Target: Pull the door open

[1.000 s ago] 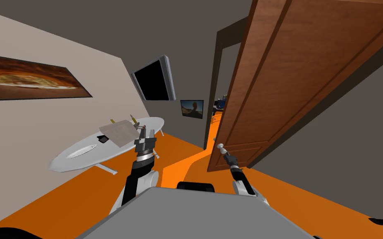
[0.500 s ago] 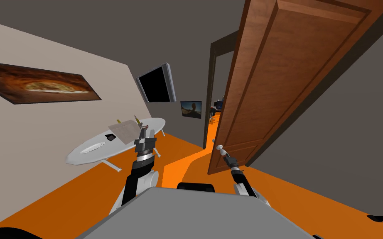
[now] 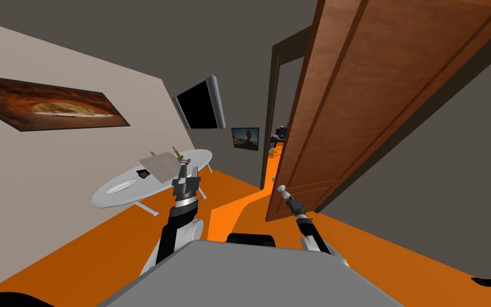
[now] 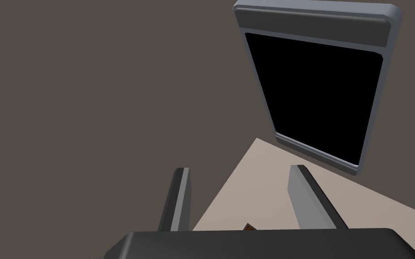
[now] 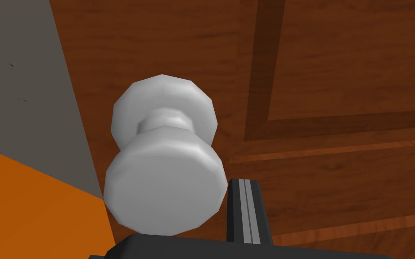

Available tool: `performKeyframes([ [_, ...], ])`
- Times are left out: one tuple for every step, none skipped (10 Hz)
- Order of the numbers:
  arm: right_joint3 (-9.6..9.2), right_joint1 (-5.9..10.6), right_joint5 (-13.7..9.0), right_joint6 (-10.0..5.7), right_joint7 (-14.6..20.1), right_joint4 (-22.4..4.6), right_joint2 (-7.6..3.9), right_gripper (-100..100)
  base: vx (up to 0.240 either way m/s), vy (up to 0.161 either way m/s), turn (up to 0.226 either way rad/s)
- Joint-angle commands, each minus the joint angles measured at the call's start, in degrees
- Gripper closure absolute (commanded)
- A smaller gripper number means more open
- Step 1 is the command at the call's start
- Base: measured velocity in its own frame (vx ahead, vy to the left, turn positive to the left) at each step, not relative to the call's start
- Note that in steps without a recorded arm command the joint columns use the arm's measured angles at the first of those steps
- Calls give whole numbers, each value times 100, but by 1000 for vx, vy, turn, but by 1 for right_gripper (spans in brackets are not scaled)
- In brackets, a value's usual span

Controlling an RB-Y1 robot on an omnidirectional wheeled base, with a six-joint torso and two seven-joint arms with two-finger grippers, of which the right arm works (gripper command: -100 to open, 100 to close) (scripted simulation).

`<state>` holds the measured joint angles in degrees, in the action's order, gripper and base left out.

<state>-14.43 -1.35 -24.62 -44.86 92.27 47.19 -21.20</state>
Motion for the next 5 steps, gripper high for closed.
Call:
performKeyframes([
  [-190,128,95,-212,92,-275,128,-100,-53,-55,15],
  [-190,128,95,-212,92,-275,128,-100,-36,-20,18],
  [-241,114,122,-251,129,-263,113,-100,-48,-19,25],
  [-241,114,122,-251,129,-263,113,-100,-39,-28,10],
  [-287,100,147,-287,164,-252,99,-100,-46,-30,37],
])
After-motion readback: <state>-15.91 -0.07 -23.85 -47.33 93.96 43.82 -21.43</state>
